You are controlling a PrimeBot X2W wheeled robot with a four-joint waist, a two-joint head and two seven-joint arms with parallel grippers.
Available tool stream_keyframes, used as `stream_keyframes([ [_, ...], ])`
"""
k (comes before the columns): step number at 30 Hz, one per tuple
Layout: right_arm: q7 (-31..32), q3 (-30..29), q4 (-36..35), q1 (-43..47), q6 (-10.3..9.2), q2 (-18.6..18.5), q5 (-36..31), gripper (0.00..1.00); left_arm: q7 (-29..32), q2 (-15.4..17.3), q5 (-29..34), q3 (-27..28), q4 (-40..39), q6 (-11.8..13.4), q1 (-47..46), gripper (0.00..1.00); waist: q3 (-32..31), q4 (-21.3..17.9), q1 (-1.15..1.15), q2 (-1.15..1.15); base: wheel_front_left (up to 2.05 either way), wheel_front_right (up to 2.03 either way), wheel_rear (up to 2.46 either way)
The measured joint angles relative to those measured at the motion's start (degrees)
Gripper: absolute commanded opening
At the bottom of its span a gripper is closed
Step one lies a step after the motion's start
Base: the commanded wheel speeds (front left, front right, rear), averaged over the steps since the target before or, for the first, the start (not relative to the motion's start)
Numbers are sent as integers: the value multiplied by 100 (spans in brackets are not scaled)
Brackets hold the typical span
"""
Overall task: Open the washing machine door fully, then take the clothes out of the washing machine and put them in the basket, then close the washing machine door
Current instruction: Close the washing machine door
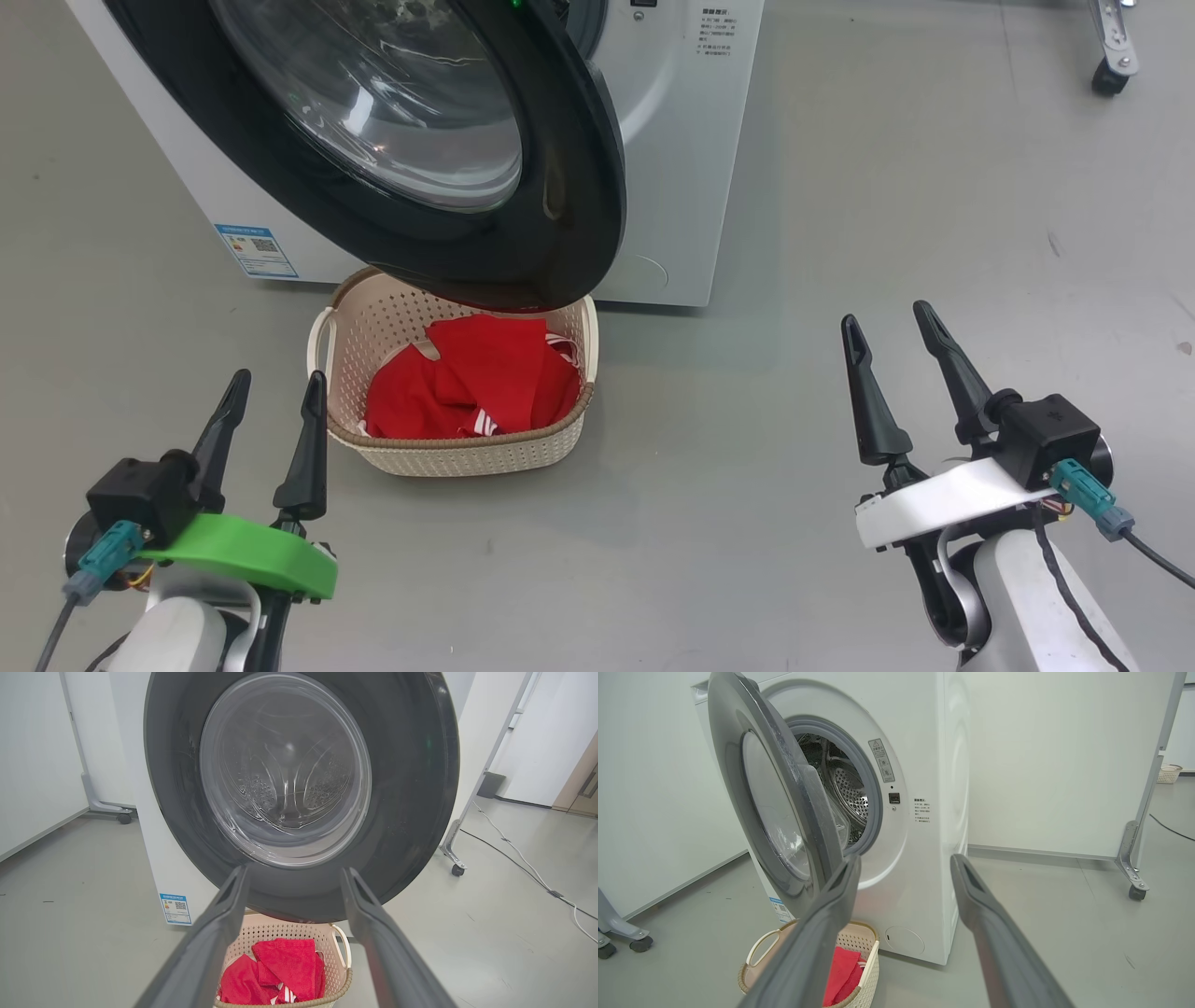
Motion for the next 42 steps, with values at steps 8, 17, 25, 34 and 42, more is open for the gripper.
stream_keyframes([
  [8,0,16,7,27,1,14,-1,100,-1,-146,170,108,-85,32,37,100,-27,19,0,0,0,0,0],
  [17,0,9,1,27,43,14,-24,100,-1,-279,313,247,-194,32,93,100,-1,43,0,0,0,0,0],
  [25,0,0,-1,27,43,15,-40,100,-1,-344,447,346,-238,10,146,100,11,50,0,0,0,0,0],
  [34,0,-9,-2,27,44,15,-42,100,-1,-474,536,416,-245,-69,176,100,25,61,0,0,0,0,0],
  [42,0,112,-16,27,52,-42,-99,0,-1,-526,617,424,-260,-149,211,100,97,91,0,0,0,0,0],
])
